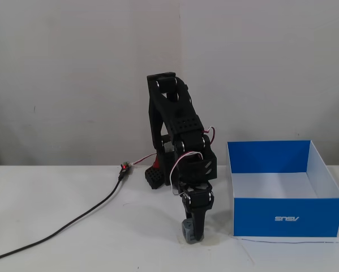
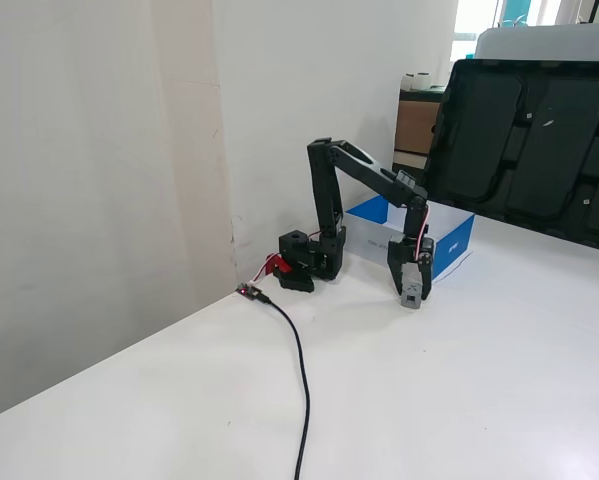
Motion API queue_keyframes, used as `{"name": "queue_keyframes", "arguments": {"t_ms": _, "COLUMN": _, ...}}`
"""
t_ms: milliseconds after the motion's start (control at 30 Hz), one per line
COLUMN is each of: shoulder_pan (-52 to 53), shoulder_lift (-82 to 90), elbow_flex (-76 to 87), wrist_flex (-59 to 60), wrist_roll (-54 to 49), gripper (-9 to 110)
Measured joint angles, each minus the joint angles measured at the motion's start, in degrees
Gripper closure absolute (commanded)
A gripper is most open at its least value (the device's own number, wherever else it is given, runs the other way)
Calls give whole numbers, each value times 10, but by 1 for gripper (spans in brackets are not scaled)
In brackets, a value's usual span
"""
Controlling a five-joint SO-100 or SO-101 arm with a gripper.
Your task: Pick the gray block and keep it in the box.
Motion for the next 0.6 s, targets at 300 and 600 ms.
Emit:
{"name": "queue_keyframes", "arguments": {"t_ms": 300, "shoulder_pan": 18, "shoulder_lift": 1, "elbow_flex": -24, "wrist_flex": 17, "wrist_roll": 2, "gripper": 95}}
{"name": "queue_keyframes", "arguments": {"t_ms": 600, "shoulder_pan": 11, "shoulder_lift": 58, "elbow_flex": -113, "wrist_flex": 121, "wrist_roll": 3, "gripper": 95}}
